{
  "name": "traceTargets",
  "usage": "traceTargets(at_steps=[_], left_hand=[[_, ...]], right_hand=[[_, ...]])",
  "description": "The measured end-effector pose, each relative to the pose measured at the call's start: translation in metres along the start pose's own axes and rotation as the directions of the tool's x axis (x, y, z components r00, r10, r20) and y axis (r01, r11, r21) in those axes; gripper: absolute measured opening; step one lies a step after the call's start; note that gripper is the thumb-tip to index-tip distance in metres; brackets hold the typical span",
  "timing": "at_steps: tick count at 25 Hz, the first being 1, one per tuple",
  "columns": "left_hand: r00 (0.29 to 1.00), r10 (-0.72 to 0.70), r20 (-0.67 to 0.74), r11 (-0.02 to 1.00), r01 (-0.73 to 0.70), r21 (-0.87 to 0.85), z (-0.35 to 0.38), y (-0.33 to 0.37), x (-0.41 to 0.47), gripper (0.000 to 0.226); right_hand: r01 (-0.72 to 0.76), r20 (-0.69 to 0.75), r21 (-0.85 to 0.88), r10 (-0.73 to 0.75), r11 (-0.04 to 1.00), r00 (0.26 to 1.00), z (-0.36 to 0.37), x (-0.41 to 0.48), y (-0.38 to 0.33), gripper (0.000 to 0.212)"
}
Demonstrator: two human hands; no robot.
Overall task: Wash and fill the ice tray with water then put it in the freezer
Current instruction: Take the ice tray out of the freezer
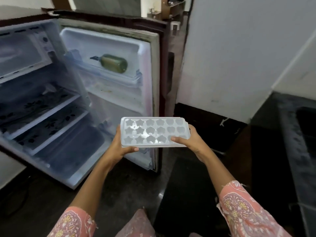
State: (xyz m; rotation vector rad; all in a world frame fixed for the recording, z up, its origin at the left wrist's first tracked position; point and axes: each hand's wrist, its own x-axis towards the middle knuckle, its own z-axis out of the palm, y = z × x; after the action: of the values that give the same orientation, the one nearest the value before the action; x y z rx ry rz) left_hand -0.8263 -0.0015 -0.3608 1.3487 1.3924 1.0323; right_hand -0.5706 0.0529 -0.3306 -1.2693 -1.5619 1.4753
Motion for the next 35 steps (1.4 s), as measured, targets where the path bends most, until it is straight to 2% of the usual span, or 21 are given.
traceTargets(at_steps=[3,8,11,15,19,22,26,32,35], left_hand=[[0.995,0.002,0.103,1.000,-0.004,0.019,0.029,0.009,0.026,0.105],[0.953,0.053,0.297,0.998,-0.059,0.008,0.085,0.022,0.073,0.101],[0.908,0.075,0.413,0.997,-0.082,-0.001,0.122,0.031,0.108,0.102],[0.825,0.116,0.553,0.992,-0.128,-0.016,0.172,0.043,0.155,0.105],[0.714,0.147,0.684,0.986,-0.160,-0.045,0.225,0.056,0.205,0.107],[0.627,0.149,0.764,0.985,-0.165,-0.056,0.259,0.070,0.237,0.106],[0.505,0.169,0.846,0.980,-0.175,-0.092,0.303,0.091,0.271,0.102],[0.341,0.178,0.923,0.974,-0.191,-0.118,0.373,0.101,0.306,0.103],[0.275,0.166,0.947,0.972,-0.205,-0.111,0.411,0.108,0.320,0.104]], right_hand=[[-0.024,-0.142,0.018,0.027,1.000,0.990,-0.033,-0.013,0.016,0.043],[-0.086,-0.337,0.019,0.087,0.996,0.938,-0.086,-0.032,0.038,0.074],[-0.131,-0.472,0.072,0.149,0.989,0.869,-0.115,-0.045,0.042,0.064],[-0.162,-0.637,0.158,0.226,0.974,0.737,-0.149,-0.057,0.053,0.062],[-0.159,-0.795,0.246,0.293,0.956,0.531,-0.180,-0.059,0.063,0.044],[-0.147,-0.862,0.320,0.352,0.936,0.364,-0.198,-0.058,0.066,0.046],[-0.118,-0.898,0.375,0.392,0.919,0.198,-0.217,-0.060,0.069,0.050],[-0.084,-0.909,0.414,0.417,0.906,0.016,-0.249,-0.069,0.074,0.048],[-0.058,-0.896,0.444,0.442,0.894,-0.042,-0.268,-0.075,0.077,0.047]])
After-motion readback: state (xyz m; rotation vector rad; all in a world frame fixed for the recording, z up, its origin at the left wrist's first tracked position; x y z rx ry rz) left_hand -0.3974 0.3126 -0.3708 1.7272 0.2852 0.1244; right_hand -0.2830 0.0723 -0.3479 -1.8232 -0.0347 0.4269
